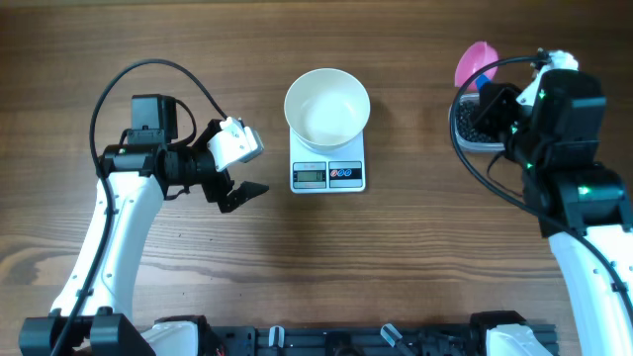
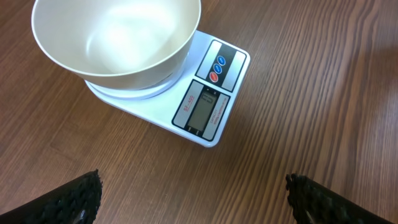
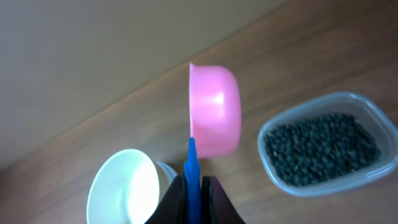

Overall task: Scoop item into bowl and weigh 150g on scale
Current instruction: 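Dip the scoop into the black bean tub with the right gripper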

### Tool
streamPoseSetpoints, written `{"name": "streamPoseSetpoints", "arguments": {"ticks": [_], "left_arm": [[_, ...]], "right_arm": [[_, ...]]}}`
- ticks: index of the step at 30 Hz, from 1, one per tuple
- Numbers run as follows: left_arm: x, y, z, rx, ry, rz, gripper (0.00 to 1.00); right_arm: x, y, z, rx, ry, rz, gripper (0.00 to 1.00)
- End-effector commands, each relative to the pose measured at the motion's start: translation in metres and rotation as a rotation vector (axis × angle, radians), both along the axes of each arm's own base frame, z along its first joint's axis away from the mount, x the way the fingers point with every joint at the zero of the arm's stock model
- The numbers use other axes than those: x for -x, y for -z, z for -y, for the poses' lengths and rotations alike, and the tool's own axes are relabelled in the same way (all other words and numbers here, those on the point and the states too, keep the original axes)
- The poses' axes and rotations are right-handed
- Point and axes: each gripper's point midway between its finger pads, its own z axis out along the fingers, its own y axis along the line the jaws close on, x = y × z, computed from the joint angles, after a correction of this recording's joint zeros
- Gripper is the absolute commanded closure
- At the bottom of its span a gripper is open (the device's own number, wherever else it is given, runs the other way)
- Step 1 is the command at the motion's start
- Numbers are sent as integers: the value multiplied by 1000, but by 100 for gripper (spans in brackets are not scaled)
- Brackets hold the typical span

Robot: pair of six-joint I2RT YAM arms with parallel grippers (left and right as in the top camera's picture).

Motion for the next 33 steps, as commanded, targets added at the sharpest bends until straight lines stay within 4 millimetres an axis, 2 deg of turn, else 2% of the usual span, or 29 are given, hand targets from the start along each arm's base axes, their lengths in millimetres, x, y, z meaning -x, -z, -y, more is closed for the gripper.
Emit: {"name": "streamPoseSetpoints", "arguments": {"ticks": [1,4,7,10,16,20,22,28,33], "left_arm": [[-2,-1,-1,4,-9,-5,0],[-2,-1,-1,4,-9,-5,0],[-2,-1,-1,4,-9,-5,0],[-2,-1,-1,4,-9,-5,0],[-2,-1,-1,4,-9,-5,0],[-2,-1,-1,3,-8,-5,0],[-2,-1,-1,4,-9,-5,0],[-2,-1,-1,4,-9,-5,0],[-2,-1,-1,4,-9,-5,0]], "right_arm": [[3,-39,17,25,9,19,96],[8,-50,30,62,3,-68,96],[7,-48,44,126,-9,-199,96],[-1,-27,57,175,-56,-356,96],[-10,50,62,218,-200,-650,96],[-11,83,68,251,-241,-769,96],[-15,93,75,278,-228,-792,96],[-28,102,86,298,-205,-784,96],[-41,117,85,271,-215,-778,96]]}}
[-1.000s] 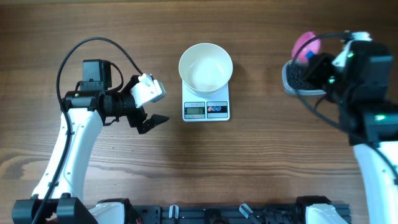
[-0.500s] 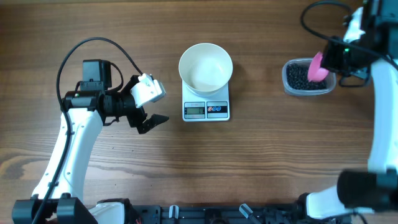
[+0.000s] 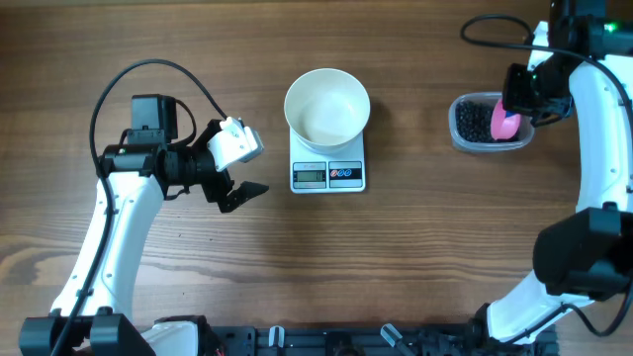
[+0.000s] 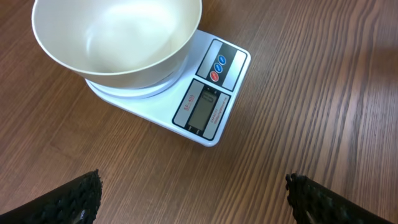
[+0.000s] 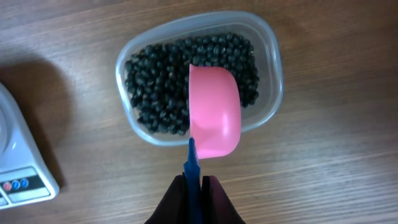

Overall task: Scoop item into bowl and weigh 150g on scale
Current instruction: 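Dip the scoop into the black bean tub with the right gripper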

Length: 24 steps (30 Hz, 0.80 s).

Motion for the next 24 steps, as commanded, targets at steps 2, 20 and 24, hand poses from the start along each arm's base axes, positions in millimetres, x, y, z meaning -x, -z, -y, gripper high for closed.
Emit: {"name": "streamPoseSetpoints", "arguments": {"ticks": [2,20,24], "left_arm": [[-1,-1,0,6,-5,-3,0],[-1,-1,0,6,-5,-3,0],[-1,-1,0,6,-5,-3,0]], "right_arm": [[-14,22,-2,-31,-22,-22,96],[-14,44,7,-481,18,-8,96],[-10,38,5,-555,-5,7,96]]}}
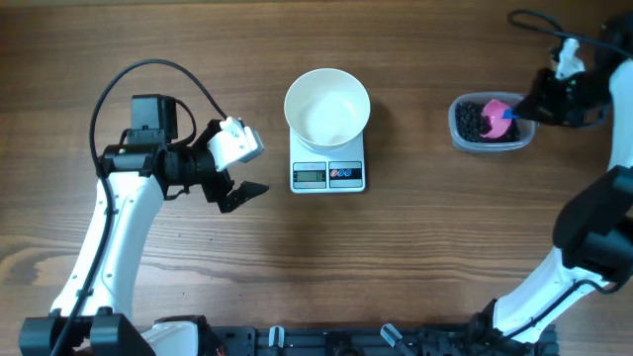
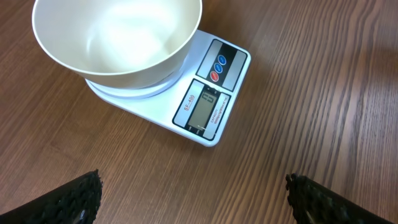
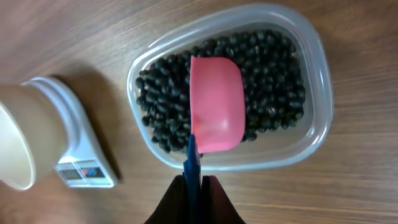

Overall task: Scoop item into bowl and weigh 150g on scale
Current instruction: 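Dip the scoop into the black bean tub with the right gripper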

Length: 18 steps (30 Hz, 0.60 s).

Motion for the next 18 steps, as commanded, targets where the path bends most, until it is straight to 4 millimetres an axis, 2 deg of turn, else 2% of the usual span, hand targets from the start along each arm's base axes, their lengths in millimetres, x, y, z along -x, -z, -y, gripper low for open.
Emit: {"name": "streamPoseSetpoints", "arguments": {"ticks": [1,5,8,11,14,18], "left_arm": [[-1,-1,0,6,-5,-3,0],[-1,-1,0,6,-5,-3,0],[-1,-1,0,6,-5,-3,0],[-1,-1,0,6,-5,-3,0],[-1,-1,0,6,-5,-3,0],[-2,-1,0,6,-5,-2,0]], "right_arm": [[0,-2,-20,-127,-71,28,96],[9,3,-27,-139,-108,-2,96],[19,19,-31,-156,-105,-46,96],[19,36,-31,-161,-71,-61,96],[14,38,-25,-152,-52,-40,96],[18,36,-2,-156,7,-31,96]]}}
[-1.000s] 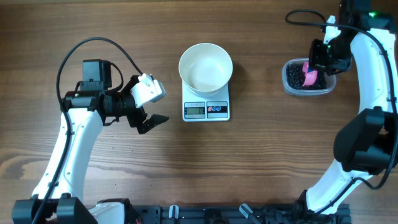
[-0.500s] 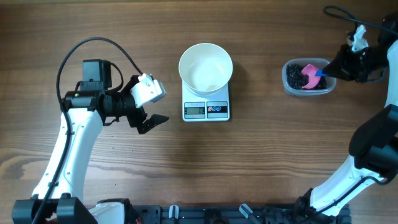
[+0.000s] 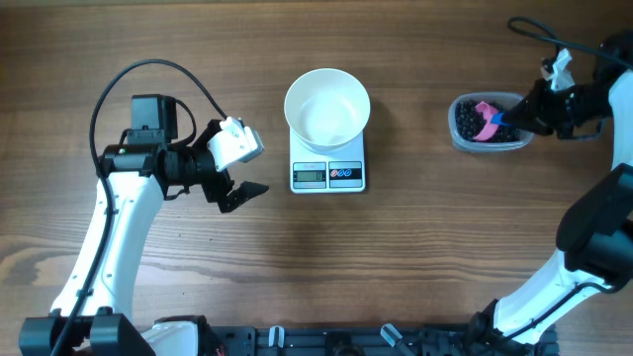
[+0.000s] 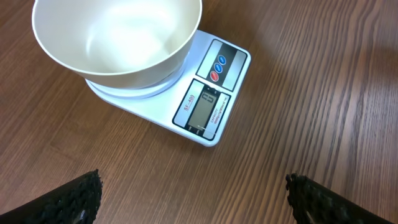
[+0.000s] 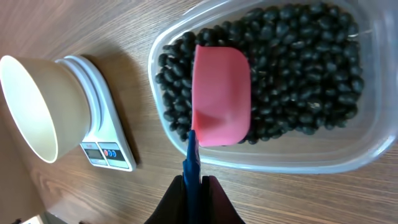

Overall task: Scoop item into bowl and weigh 150g on scale
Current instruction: 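Dip the scoop into the black bean tub with the right gripper, then carry the filled scoop to the bowl and tip beans in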

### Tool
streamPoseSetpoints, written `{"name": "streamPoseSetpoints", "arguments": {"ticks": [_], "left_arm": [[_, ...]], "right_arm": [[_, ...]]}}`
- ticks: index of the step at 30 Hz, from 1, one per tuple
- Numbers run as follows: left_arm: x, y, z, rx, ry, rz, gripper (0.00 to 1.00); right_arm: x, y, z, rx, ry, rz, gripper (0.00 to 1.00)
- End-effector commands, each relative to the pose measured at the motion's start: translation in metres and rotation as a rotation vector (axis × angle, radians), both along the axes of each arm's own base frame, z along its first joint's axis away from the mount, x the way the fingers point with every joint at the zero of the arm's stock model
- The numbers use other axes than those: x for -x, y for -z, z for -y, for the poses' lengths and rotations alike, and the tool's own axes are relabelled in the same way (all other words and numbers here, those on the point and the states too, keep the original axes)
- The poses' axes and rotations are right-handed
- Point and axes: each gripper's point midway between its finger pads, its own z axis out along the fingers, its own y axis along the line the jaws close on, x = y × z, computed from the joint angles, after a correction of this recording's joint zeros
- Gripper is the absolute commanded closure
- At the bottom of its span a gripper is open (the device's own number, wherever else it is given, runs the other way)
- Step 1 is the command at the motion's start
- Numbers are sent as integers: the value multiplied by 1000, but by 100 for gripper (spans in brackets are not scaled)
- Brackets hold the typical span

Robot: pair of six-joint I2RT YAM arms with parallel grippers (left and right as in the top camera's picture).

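Note:
An empty cream bowl [image 3: 327, 106] stands on a white digital scale [image 3: 328, 174] at the table's middle; both also show in the left wrist view, bowl [image 4: 118, 37] and scale [image 4: 208, 102]. A clear tub of black beans [image 3: 485, 123] sits at the far right. My right gripper [image 5: 194, 180] is shut on the blue handle of a pink scoop [image 5: 221, 94], whose cup lies down among the beans [image 5: 311, 68] in the tub. The scoop [image 3: 487, 119] shows tilted in the tub from overhead. My left gripper [image 4: 193, 198] hangs open left of the scale, holding nothing.
Bare wooden table [image 3: 415, 257] surrounds the scale. The left arm [image 3: 129, 198] stands at the left, the right arm [image 3: 593, 178] along the right edge. A black rail [image 3: 336, 341] runs along the front edge.
The right gripper has tipped the scoop further and lower into the beans, and its camera now sits closer to the tub. The left arm has not moved.
First the right gripper held the pink scoop up in the air beside the tub. Then the scoop hung over the beans. Then it was lowered onto them, and now its cup is pressed among them. The left gripper stayed open by the scale throughout.

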Motion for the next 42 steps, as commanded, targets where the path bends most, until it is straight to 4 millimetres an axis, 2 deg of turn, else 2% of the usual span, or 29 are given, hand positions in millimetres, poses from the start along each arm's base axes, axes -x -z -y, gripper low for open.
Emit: {"name": "streamPoseSetpoints", "arguments": {"ticks": [1,6,12,26,31,36,39,42], "left_arm": [[-1,-1,0,6,-5,-3,0],[-1,-1,0,6,-5,-3,0],[-1,-1,0,6,-5,-3,0],[-1,-1,0,6,-5,-3,0],[-1,-1,0,6,-5,-3,0],[-1,-1,0,6,-5,-3,0],[-1,-1,0,6,-5,-3,0],[-1,-1,0,6,-5,-3,0]], "right_arm": [[9,20,16,-27,55,-56,96],[7,3,35,-155,101,61,96],[6,-10,43,-215,111,139,96],[-4,-76,9,-470,57,379,95],[-8,-92,-27,-512,-22,395,96],[-10,-96,-83,-558,-136,349,96],[-10,-95,-127,-584,-217,299,96],[-7,-95,-159,-599,-278,267,96]]}}
